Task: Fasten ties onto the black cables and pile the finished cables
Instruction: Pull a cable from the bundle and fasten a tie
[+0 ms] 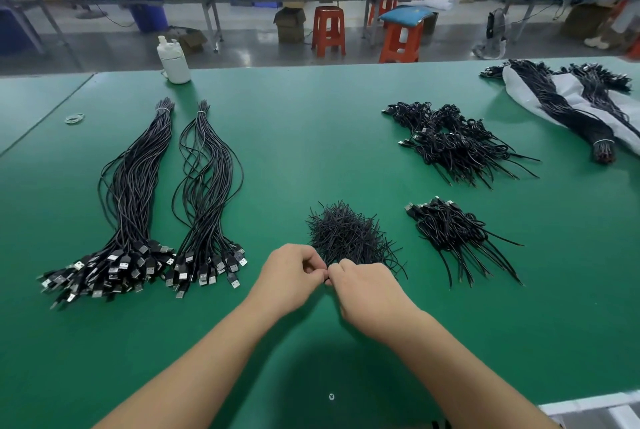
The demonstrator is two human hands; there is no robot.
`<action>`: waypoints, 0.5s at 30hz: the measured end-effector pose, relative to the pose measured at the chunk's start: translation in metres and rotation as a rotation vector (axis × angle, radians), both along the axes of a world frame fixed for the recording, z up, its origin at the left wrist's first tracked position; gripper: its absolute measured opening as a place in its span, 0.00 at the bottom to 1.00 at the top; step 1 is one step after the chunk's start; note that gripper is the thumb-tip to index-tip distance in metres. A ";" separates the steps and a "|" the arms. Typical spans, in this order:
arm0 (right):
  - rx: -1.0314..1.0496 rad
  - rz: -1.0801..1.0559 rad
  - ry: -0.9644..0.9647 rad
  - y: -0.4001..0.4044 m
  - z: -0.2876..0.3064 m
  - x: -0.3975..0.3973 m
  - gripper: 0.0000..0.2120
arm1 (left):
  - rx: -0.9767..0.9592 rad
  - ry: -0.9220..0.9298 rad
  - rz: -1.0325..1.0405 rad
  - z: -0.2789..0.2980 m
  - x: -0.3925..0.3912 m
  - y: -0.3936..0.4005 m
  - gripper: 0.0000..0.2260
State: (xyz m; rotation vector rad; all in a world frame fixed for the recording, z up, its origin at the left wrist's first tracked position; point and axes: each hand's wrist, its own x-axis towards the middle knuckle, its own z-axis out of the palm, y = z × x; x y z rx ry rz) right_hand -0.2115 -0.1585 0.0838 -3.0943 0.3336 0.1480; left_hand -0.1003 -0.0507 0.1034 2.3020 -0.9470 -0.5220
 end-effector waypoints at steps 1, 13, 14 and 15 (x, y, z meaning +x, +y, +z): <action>0.001 -0.010 -0.007 0.001 -0.001 0.001 0.05 | -0.004 -0.007 0.007 -0.001 0.000 0.000 0.11; 1.426 -0.523 -0.154 -0.004 0.013 0.005 0.16 | -0.297 -0.460 -0.155 -0.019 -0.009 0.014 0.03; 1.485 -0.525 -0.200 -0.004 0.013 0.005 0.17 | -0.341 -0.464 -0.162 -0.019 -0.009 0.014 0.04; 1.539 -0.524 -0.235 -0.004 0.013 0.005 0.17 | -0.381 -0.459 -0.164 -0.020 -0.009 0.015 0.04</action>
